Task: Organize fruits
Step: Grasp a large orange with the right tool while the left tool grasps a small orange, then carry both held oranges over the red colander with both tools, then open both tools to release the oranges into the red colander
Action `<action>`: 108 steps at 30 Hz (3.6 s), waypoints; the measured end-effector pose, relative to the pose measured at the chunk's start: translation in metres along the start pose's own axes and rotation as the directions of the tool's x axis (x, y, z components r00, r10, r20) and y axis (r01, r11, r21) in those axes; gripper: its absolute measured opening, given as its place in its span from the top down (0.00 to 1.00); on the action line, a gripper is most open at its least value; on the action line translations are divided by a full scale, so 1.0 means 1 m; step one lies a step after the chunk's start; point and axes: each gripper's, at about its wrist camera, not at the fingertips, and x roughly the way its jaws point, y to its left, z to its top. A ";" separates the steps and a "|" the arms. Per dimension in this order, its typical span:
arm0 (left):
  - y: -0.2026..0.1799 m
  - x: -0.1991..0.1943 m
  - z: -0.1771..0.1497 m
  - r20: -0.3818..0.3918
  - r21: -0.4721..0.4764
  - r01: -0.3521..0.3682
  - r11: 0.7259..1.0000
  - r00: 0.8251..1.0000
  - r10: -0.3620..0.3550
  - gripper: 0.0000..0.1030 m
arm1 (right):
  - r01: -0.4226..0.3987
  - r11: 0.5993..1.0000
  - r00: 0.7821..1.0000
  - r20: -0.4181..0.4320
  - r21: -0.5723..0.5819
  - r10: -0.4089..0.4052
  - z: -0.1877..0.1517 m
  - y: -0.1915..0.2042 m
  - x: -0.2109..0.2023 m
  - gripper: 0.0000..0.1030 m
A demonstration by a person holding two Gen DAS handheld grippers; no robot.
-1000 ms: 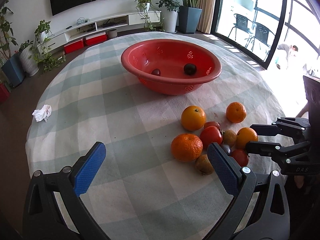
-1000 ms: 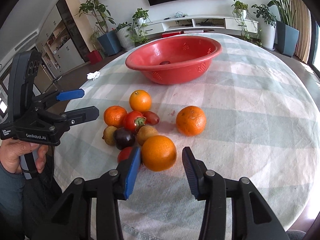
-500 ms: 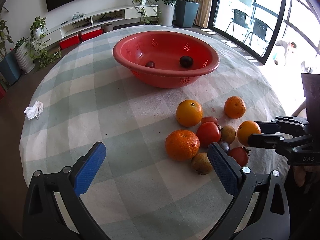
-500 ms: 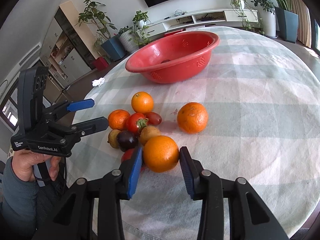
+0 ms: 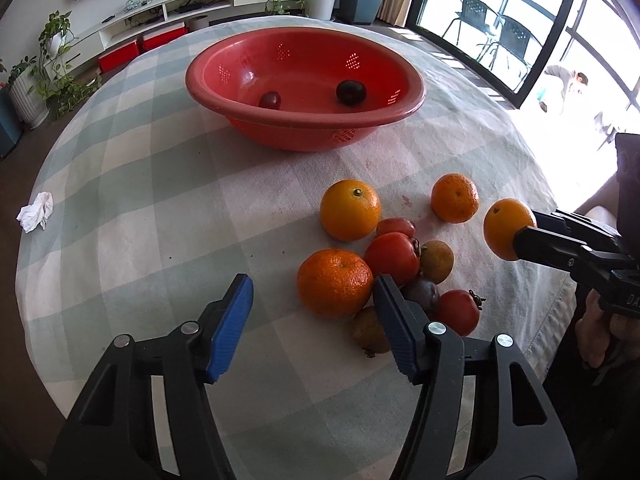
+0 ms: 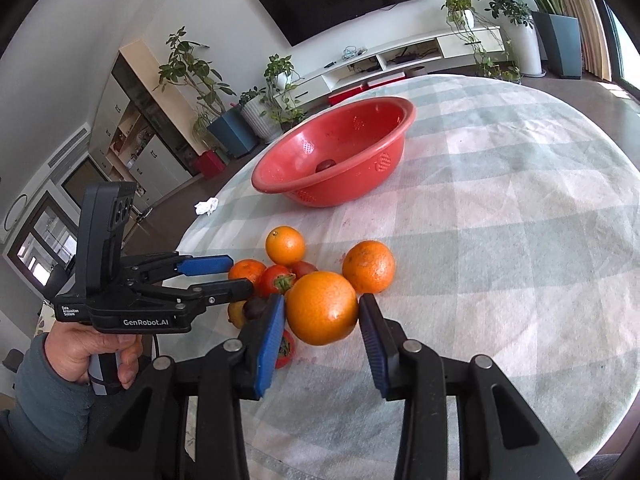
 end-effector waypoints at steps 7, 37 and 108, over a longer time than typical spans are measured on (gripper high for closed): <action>0.003 0.003 0.003 -0.047 -0.005 0.043 0.999 0.998 -0.043 0.41 | -0.014 1.000 1.000 0.015 -0.002 0.014 0.001 -0.001 -0.005 0.60; 0.007 -0.016 -0.007 0.061 -0.012 0.065 0.998 0.996 -0.064 0.64 | 0.006 1.000 1.000 0.026 -0.013 -0.006 -0.001 -0.001 -0.008 0.60; 0.008 0.068 0.144 0.078 0.158 0.105 0.982 0.990 -0.119 0.63 | 0.207 0.960 0.936 -0.248 -0.190 -0.251 0.178 0.000 0.172 0.60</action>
